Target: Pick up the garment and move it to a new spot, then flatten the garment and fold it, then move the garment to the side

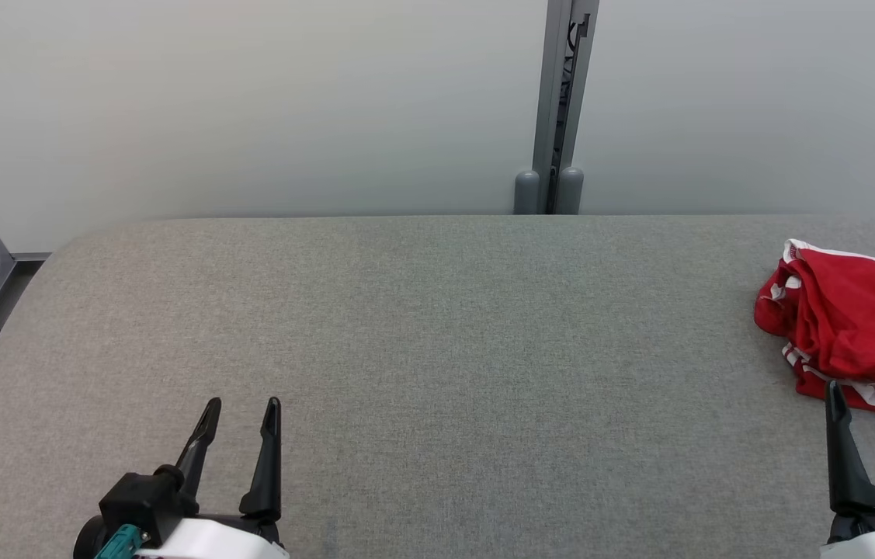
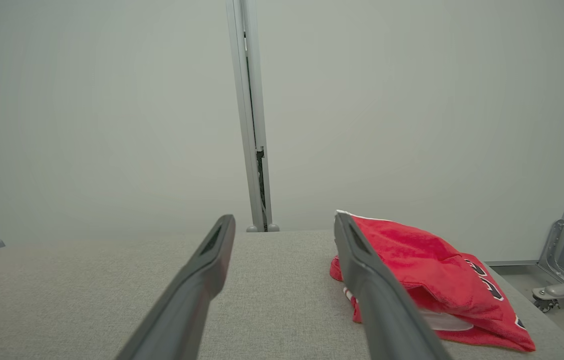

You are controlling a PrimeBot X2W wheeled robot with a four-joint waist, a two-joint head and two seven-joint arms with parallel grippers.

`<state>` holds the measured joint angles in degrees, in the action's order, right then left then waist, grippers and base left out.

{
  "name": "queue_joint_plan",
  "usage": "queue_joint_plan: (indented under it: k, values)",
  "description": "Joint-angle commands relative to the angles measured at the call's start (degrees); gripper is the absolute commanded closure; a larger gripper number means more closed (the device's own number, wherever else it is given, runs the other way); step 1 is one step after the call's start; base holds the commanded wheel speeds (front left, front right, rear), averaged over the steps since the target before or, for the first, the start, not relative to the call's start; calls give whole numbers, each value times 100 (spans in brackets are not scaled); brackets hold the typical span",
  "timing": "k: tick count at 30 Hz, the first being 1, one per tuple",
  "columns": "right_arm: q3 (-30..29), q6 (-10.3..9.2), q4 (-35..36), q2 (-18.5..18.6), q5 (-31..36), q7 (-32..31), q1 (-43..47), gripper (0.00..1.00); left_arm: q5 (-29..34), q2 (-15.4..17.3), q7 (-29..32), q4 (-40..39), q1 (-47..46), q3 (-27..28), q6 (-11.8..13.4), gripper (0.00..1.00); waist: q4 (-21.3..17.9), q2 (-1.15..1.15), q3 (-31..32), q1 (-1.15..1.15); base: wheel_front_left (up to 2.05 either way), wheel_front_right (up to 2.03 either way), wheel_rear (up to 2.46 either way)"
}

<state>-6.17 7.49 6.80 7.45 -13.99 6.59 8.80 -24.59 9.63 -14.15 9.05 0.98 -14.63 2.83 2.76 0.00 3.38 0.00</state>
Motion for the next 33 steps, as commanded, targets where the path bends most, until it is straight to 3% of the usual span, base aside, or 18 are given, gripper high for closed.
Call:
queue_joint_plan:
  k: [1, 33]
  values:
    - [-2, 3, -11, -1, -38, 50, 50, 0, 54, 3, -14, -22, -11, 0, 6, 0, 0, 0, -5, 0, 0, 0, 0]
    - [135, 3, -122, -37, -163, 31, -85, 0, 56, 57, -66, 19, -93, -59, 130, 0, 22, 0, -17, 0, 0, 0, 0]
